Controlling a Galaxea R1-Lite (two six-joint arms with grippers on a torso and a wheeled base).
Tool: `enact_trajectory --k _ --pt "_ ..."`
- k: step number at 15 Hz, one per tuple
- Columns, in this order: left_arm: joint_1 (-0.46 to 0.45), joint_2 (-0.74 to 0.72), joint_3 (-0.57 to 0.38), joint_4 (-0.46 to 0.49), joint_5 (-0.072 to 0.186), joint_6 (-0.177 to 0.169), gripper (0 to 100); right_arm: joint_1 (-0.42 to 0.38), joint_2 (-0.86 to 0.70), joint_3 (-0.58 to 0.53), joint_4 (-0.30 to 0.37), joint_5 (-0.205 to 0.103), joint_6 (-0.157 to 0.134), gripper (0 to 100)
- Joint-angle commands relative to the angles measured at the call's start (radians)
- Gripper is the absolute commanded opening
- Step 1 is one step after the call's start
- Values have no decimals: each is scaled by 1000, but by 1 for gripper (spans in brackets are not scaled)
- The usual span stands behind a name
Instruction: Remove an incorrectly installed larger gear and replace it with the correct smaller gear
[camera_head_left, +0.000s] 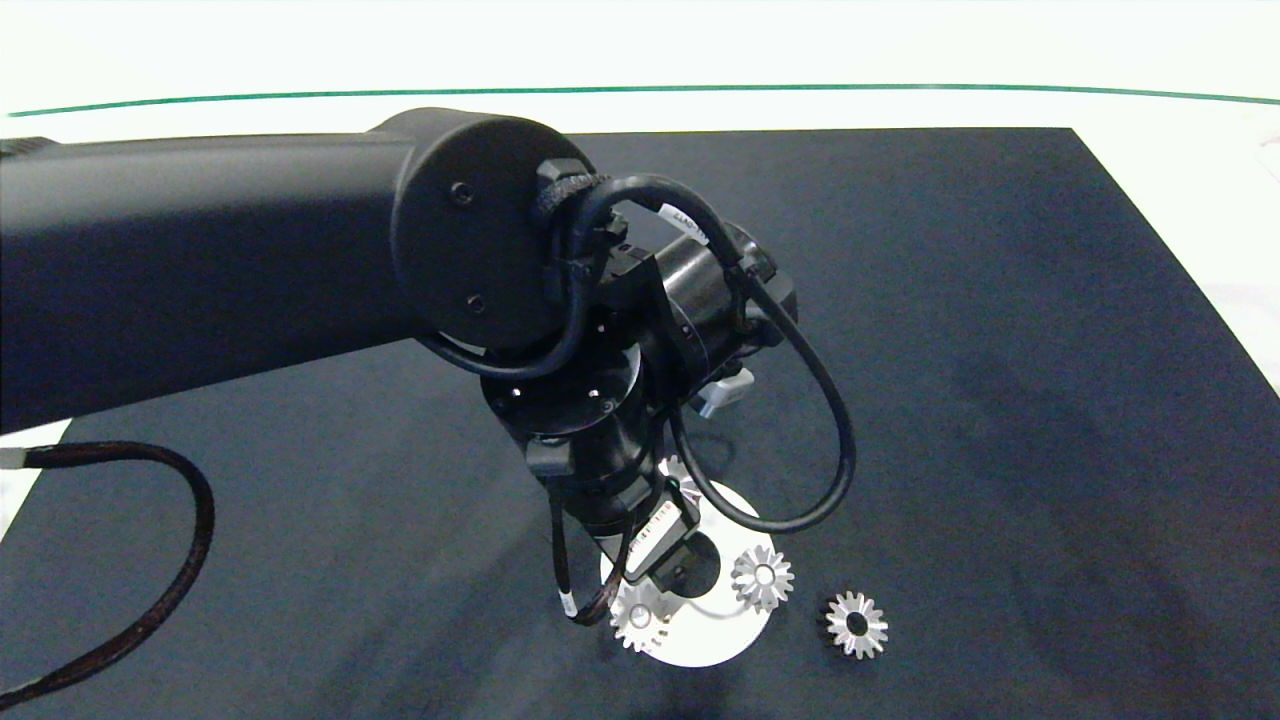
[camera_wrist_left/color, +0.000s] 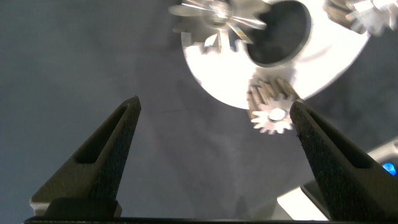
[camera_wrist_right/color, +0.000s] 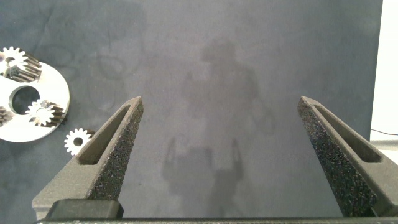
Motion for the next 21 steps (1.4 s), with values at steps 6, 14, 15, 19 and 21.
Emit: enact_trajectory --k 6,14,15,19,21 --pt "-36 14 0 -84 85 -58 100 0 -9 1 4 0 -1 100" --pt "-30 63 0 -151 85 -62 100 0 -9 -1 3 0 -1 100" --pt "-26 70 0 -160 85 -61 100 0 -9 1 3 0 -1 100" --pt "-20 73 0 -180 85 -62 100 0 -6 1 4 0 -1 100" --pt "-20 79 0 -200 85 -62 100 0 -4 3 4 0 -1 100"
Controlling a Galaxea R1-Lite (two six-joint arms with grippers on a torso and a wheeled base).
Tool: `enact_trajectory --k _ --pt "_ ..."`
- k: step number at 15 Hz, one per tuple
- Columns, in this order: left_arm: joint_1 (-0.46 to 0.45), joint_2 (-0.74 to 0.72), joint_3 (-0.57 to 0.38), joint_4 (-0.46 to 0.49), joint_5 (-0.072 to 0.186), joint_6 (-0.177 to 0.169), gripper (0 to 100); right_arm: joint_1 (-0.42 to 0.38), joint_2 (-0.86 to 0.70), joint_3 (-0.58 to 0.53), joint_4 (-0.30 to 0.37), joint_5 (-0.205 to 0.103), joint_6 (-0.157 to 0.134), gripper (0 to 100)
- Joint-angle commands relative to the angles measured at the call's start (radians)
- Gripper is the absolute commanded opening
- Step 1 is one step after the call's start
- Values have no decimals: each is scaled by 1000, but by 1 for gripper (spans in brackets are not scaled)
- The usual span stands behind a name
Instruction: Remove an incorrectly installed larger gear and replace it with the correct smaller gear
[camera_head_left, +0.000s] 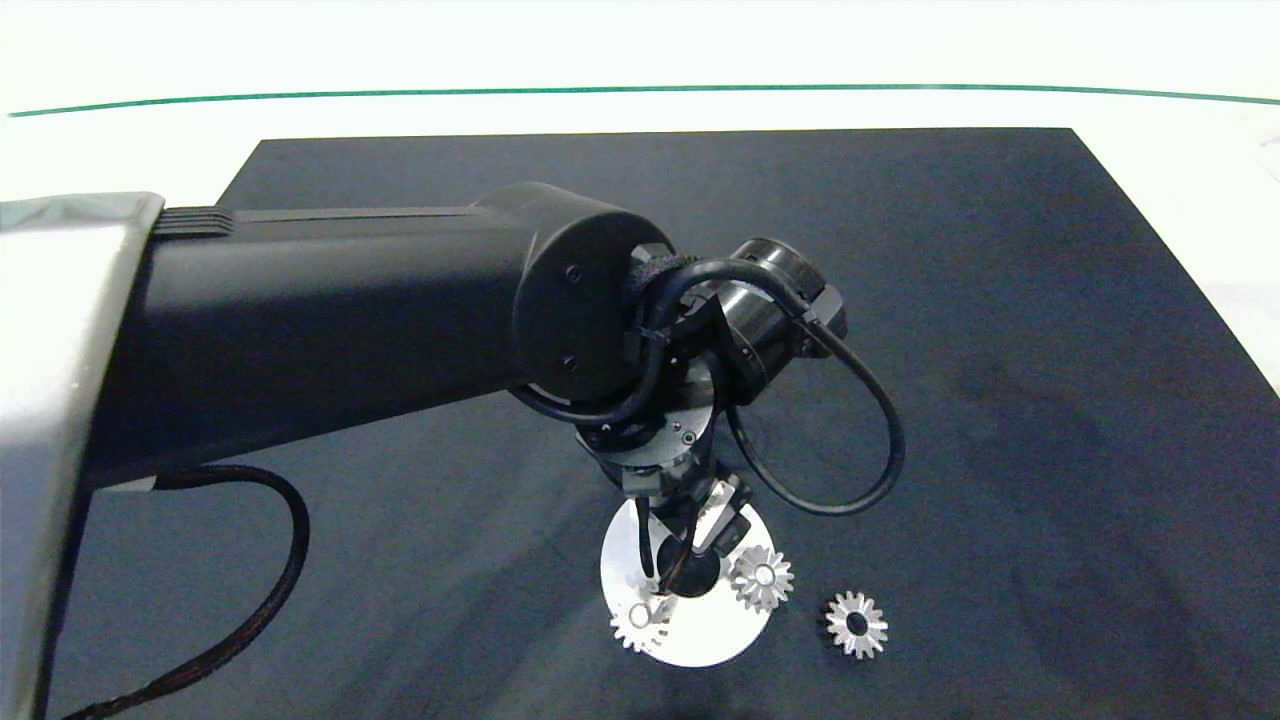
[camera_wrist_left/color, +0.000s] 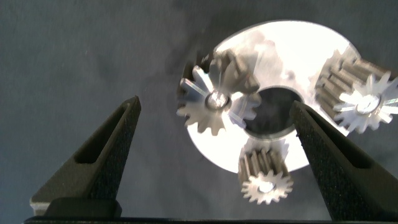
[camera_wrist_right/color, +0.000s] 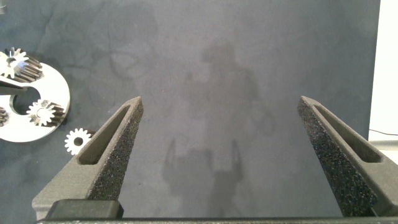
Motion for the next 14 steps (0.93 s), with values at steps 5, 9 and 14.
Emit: enact_trajectory --k 5,9,14 --pt "0 16 0 -57 3 -2 100 0 6 1 2 0 -1 100" --pt "0 33 0 -52 3 -10 100 0 4 1 2 0 -1 100" --pt "0 59 0 -54 3 -8 100 0 7 1 2 0 -1 100"
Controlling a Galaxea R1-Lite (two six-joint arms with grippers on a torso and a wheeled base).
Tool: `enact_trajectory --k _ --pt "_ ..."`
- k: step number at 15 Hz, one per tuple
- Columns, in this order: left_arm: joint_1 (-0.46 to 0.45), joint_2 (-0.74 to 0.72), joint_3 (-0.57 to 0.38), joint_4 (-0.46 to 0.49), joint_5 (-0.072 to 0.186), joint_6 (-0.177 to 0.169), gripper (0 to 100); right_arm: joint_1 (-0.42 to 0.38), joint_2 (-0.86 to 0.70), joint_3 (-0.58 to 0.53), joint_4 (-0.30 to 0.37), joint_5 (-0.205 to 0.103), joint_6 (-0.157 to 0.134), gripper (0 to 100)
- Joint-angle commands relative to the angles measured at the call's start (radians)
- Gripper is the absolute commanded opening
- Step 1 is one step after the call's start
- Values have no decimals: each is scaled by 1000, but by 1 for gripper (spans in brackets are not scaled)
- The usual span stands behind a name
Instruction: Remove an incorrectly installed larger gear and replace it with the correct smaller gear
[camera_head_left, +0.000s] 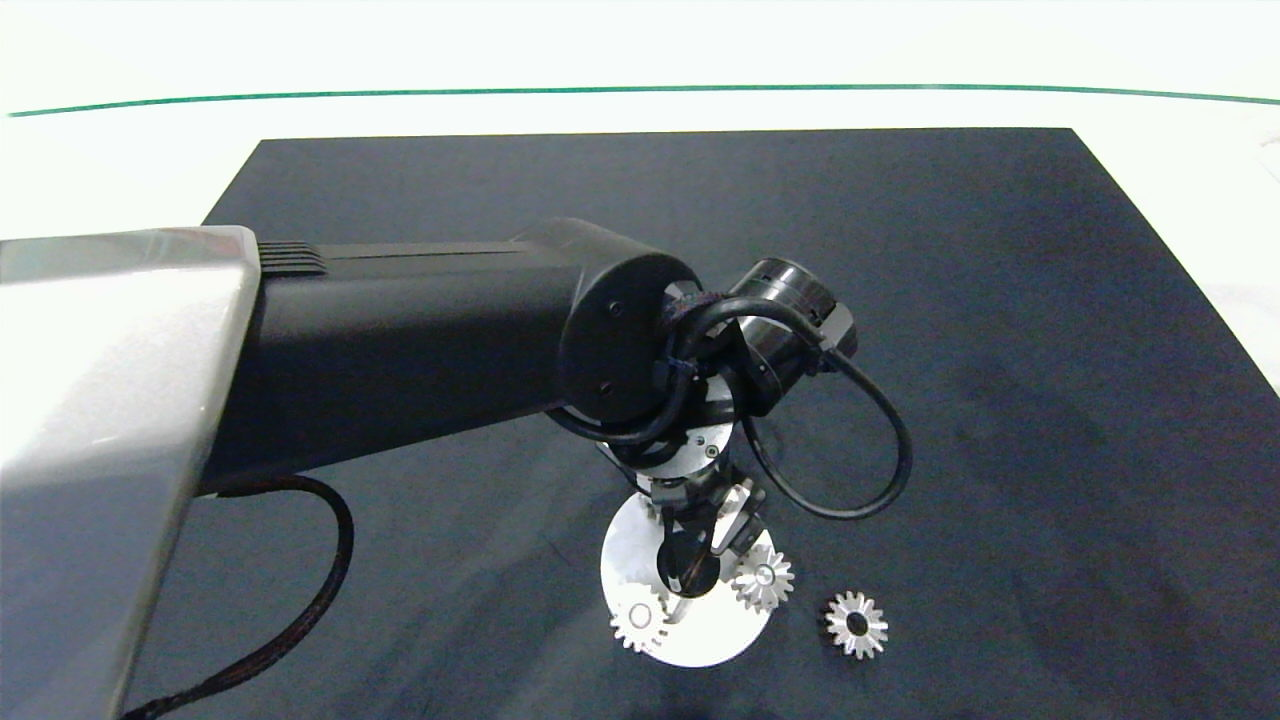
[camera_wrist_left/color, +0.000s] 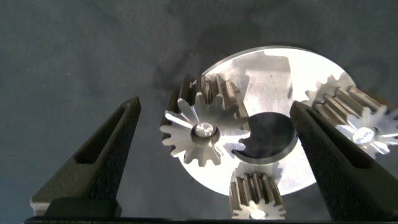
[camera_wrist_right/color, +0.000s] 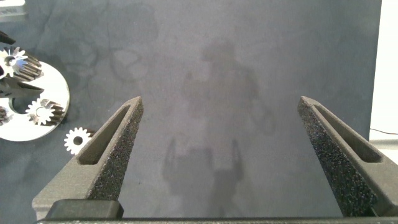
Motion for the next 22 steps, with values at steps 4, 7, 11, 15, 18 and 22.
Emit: enact_trajectory --k 4,7,11,15,18,22 --pt "0 20 0 5 3 -4 98 0 2 7 0 -1 -3 100" --pt "-1 18 0 7 3 -4 92 2 4 9 0 -1 -3 100" --pt "-1 18 0 7 3 -4 84 2 7 9 -2 4 -3 100" --pt "-1 17 0 8 3 -5 75 0 7 7 -3 5 -3 100" --pt "-3 17 0 8 3 -5 69 0 7 7 -3 7 -3 100" --pt "-7 15 0 8 3 -5 62 0 7 7 -3 7 -3 100"
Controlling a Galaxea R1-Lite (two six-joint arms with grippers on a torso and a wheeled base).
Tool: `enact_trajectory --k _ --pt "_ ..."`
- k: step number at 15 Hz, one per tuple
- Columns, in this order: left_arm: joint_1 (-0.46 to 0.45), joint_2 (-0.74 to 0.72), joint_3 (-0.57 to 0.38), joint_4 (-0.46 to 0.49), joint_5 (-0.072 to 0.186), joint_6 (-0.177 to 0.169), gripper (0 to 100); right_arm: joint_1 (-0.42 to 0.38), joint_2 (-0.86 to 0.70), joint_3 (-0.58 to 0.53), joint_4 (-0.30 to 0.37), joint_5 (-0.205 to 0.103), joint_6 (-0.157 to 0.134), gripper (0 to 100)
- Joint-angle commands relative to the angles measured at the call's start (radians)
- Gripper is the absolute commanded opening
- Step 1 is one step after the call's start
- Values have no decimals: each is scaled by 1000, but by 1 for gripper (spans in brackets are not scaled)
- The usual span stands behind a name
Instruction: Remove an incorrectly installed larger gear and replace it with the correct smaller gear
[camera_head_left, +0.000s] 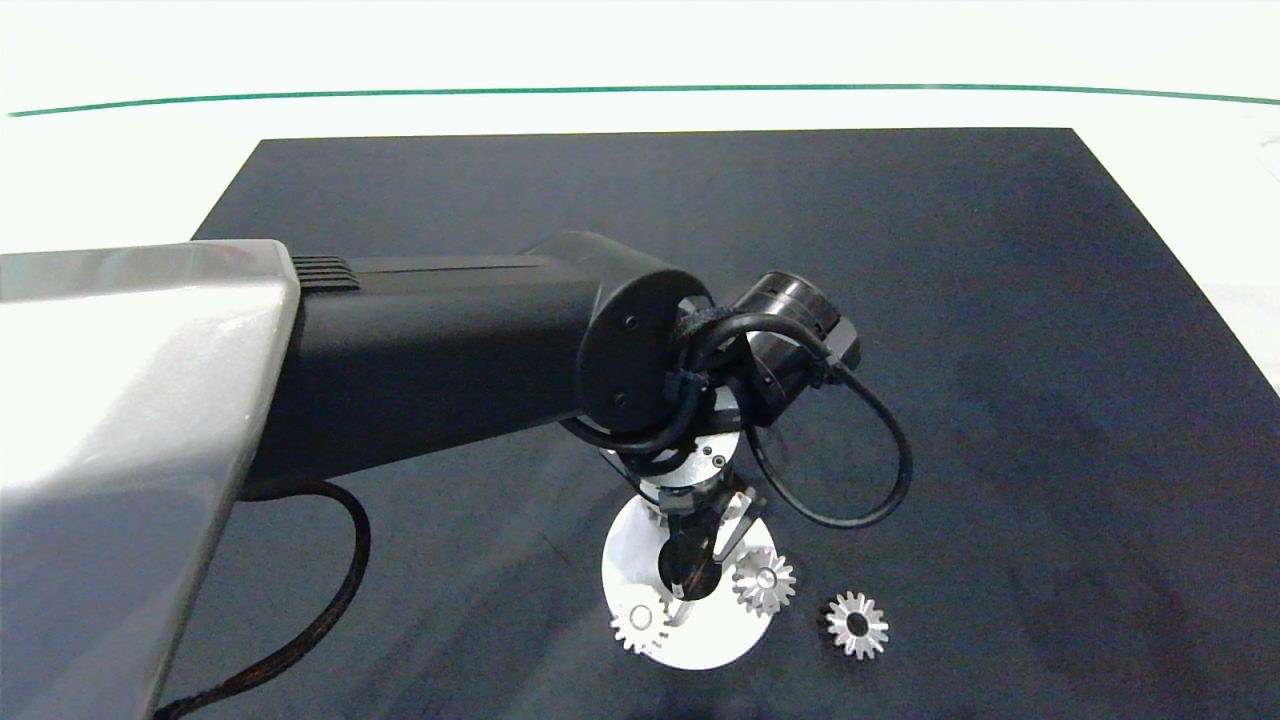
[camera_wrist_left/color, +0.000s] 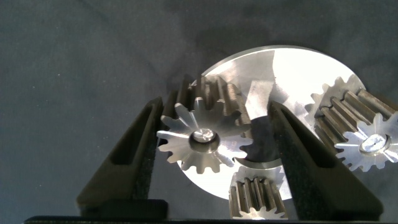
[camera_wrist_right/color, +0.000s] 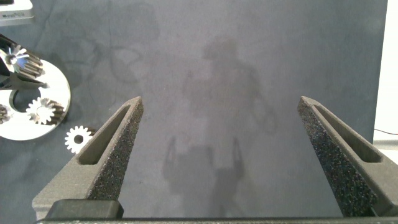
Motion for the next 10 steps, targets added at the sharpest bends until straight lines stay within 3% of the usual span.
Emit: enact_trajectory --k 1,6,10 --pt "-3 -2 0 7 1 0 60 0 0 0 3 -1 -2 100" --pt "-2 0 0 5 1 -4 50 0 0 0 1 0 -2 100" --pt "-2 1 0 5 1 -8 49 2 -3 0 1 0 -2 100"
